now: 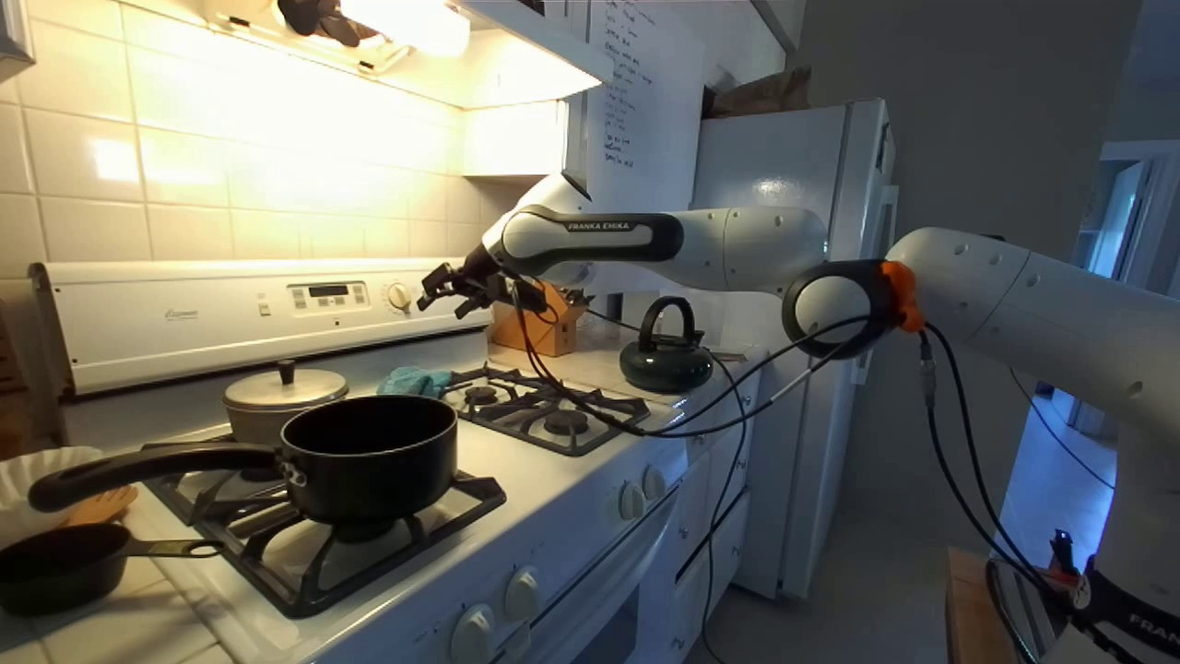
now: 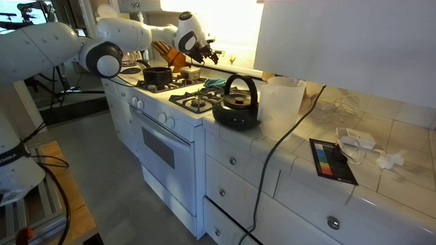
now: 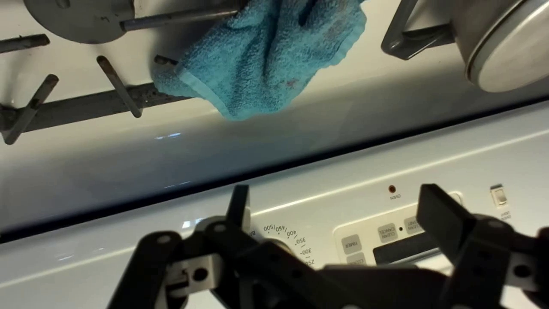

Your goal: Move the jar and the tea kettle to the left

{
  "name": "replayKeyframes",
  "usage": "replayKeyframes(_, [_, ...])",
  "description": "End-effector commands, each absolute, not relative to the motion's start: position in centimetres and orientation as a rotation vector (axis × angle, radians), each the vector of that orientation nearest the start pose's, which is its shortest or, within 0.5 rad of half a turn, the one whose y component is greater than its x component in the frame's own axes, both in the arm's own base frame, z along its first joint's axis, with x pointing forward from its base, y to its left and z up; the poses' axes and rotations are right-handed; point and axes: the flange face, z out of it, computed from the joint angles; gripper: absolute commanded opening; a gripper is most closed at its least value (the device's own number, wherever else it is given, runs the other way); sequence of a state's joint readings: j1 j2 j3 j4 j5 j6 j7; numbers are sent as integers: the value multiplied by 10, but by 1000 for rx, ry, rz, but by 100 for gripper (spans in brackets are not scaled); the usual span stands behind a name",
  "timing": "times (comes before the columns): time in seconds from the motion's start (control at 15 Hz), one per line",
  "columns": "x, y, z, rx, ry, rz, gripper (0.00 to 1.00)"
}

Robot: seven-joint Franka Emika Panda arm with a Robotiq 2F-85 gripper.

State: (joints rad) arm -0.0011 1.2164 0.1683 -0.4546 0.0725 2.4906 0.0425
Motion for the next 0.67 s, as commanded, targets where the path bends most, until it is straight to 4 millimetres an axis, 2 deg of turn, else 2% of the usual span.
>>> replayKeyframes(0.0, [849, 66, 415, -2669, 14, -1114, 100])
replayKeyframes(0.13, [844, 107, 417, -2621, -180, -1106, 100])
replayKeyframes(0.4, [826, 194, 433, -2540, -478, -1079, 100])
replayKeyframes(0.6, [810, 241, 446, -2448, -692, -1063, 100])
